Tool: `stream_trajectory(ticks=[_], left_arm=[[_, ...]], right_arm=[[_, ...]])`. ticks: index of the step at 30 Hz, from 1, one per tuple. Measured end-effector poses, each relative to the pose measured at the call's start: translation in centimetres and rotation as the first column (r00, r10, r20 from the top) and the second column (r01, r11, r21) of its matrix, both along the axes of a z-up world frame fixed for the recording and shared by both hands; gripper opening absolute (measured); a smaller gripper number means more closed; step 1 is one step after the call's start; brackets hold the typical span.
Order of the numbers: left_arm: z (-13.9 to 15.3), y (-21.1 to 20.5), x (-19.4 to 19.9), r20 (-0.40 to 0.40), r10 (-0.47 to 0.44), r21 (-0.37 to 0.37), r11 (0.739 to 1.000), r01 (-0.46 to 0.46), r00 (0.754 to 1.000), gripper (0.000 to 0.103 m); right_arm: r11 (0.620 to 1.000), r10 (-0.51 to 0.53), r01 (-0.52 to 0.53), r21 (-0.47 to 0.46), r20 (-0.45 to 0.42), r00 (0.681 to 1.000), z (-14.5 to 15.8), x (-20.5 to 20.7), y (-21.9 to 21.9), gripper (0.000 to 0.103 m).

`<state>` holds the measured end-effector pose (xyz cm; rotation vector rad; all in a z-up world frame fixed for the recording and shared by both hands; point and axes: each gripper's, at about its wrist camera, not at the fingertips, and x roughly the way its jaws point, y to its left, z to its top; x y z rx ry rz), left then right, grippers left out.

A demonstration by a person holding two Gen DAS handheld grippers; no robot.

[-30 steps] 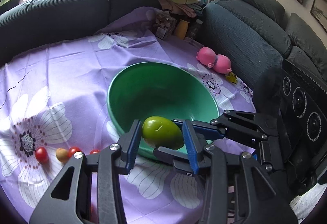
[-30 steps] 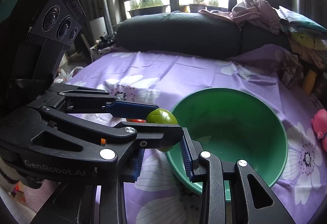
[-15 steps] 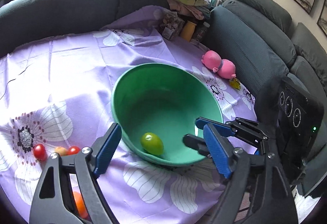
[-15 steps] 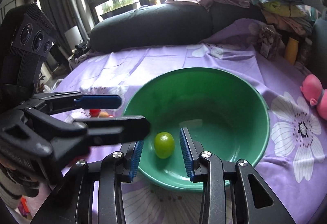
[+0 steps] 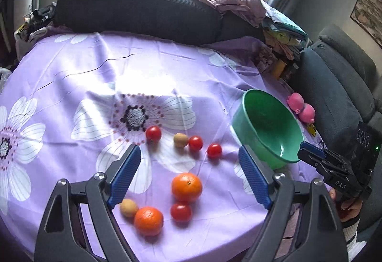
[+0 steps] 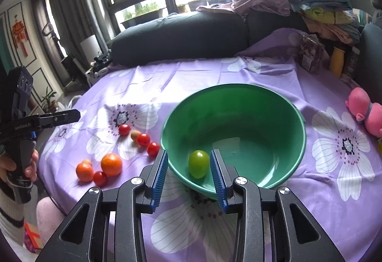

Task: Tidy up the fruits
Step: 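Move the left tool to the small orange and grasp it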

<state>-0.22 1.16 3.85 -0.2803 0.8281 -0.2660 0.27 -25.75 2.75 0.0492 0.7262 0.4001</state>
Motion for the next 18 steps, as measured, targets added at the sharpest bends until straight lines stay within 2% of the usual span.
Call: stream_trajectory(ticks=[9,18], left_arm=[[-3.6,1.2,-1.8,-0.09,-0.001,-0.038,0.999,-0.003,0.996,0.084],[-5.8,-0.3,-0.8,-0.14,-0.071,-0.057,0.996,0.064,0.988,0.084]], right_arm=[[0.986,0.161,-0.163,-0.03,-0.047,0.986,-1.4,-0.8,5.3,0.037],[0.952,0.293,-0.302,-0.041,-0.156,0.943,-5.2,0.0,10.9,0.037]])
